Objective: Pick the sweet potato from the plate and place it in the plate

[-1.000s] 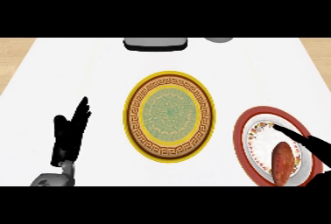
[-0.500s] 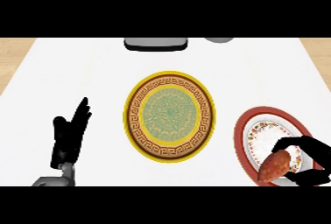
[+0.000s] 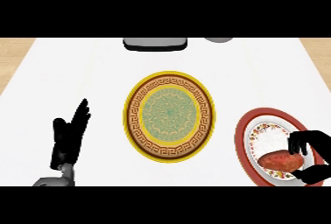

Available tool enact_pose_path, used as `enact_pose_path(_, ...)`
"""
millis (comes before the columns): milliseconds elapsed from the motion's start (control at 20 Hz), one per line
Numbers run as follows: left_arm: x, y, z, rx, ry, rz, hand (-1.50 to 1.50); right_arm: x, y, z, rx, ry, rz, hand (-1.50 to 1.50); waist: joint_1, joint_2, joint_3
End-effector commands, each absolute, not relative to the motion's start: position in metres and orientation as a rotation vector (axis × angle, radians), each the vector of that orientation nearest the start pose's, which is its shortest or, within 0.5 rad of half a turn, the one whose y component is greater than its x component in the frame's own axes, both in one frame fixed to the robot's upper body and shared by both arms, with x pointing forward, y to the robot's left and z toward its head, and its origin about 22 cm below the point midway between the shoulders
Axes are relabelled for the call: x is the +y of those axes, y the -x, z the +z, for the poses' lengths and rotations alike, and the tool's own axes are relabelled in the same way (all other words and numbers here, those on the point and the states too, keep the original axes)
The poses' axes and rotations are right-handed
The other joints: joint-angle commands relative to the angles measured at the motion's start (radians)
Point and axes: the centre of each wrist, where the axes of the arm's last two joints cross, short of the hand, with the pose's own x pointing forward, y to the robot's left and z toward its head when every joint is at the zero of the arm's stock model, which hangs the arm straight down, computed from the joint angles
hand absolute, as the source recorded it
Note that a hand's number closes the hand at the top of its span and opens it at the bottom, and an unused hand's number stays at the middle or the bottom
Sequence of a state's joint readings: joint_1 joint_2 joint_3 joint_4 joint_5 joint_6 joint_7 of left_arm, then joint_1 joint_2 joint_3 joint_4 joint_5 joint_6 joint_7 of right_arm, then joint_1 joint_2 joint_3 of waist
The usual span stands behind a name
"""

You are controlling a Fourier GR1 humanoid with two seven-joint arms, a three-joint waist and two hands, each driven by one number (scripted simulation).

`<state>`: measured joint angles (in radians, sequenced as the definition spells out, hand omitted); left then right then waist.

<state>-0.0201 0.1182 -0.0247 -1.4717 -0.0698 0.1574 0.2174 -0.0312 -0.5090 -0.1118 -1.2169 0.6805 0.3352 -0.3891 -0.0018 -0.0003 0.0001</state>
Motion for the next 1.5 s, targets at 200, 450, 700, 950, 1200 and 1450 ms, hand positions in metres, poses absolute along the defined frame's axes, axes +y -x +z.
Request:
enact_pose_path(200, 0.240, -0.256, -0.008, -1.297, -0.210, -0.083, 0.00, -0.202, -0.284, 0.023, -1.505, 0.619, 1.071, 1.50, 0.068, -0.008, -0.009)
enact_pose_path(450, 0.233, -0.258, -0.011, -1.273, -0.199, -0.101, 0.00, -0.107, -0.282, 0.055, -1.595, 0.749, 1.071, 1.50, 0.083, -0.007, -0.006)
enact_pose_path(700, 0.245, -0.259, -0.014, -1.265, -0.204, -0.088, 0.00, -0.063, -0.271, 0.103, -1.731, 0.941, 0.823, 1.50, 0.069, -0.014, -0.005)
enact_pose_path(950, 0.233, -0.256, -0.018, -1.274, -0.214, -0.099, 0.00, -0.020, -0.253, 0.110, -1.630, 1.085, 0.692, 1.50, 0.061, -0.006, -0.003)
enact_pose_path(1200, 0.241, -0.264, -0.009, -1.288, -0.201, -0.072, 0.00, 0.011, -0.268, 0.122, -1.528, 1.183, 0.588, 1.50, 0.049, 0.002, -0.002)
enact_pose_path(1450, 0.248, -0.260, -0.001, -1.307, -0.224, -0.072, 0.00, 0.021, -0.292, 0.129, -1.462, 1.183, 0.602, 1.50, 0.053, 0.003, -0.001)
